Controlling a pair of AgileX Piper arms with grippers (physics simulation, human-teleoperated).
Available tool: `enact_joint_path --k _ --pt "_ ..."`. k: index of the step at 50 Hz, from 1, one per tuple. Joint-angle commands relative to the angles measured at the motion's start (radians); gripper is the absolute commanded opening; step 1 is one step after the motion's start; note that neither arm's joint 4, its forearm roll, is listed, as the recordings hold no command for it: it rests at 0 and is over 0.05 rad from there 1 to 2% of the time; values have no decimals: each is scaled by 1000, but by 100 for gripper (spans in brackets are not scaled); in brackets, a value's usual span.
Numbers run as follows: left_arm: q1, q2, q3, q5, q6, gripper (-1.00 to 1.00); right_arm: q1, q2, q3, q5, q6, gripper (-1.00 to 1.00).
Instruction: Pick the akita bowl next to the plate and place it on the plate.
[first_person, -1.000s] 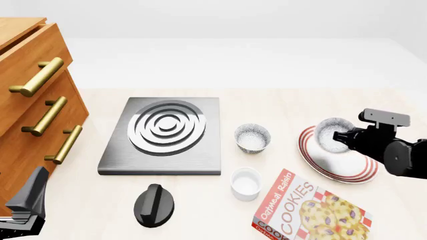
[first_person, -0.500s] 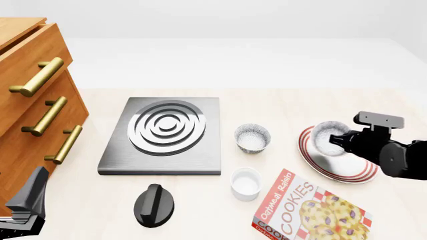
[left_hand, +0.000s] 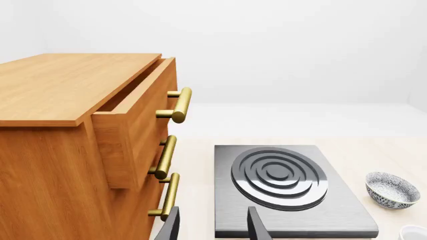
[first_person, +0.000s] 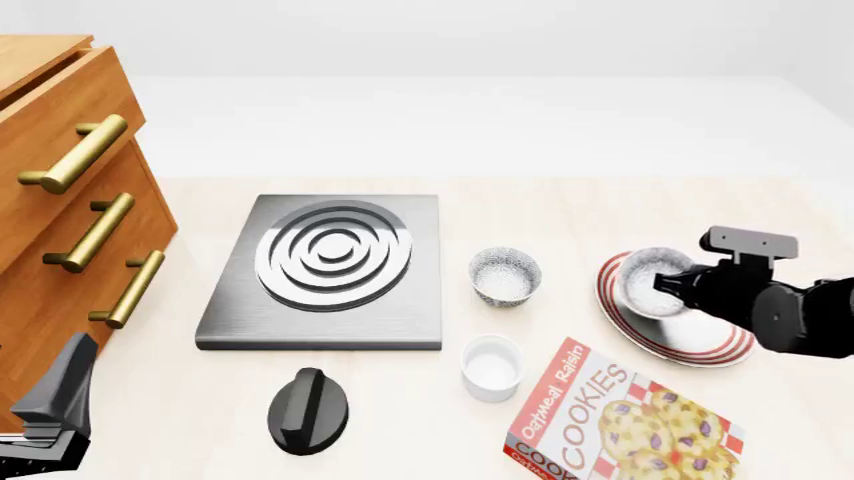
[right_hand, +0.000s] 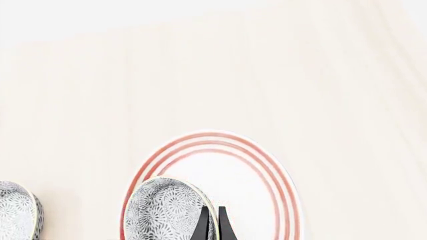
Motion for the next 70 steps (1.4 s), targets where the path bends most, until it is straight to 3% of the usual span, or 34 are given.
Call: enact_joint_path --k 1,14,15,70 --pt "0 0 0 0 0 100 4 7 -3 -3 2 -100" --pt "0 0 0 0 0 100 9 5 -11 9 3 -100" --pt "0 0 0 0 0 100 10 9 -8 3 3 100" --pt "0 0 0 0 0 100 11 -130 12 64 -8 100"
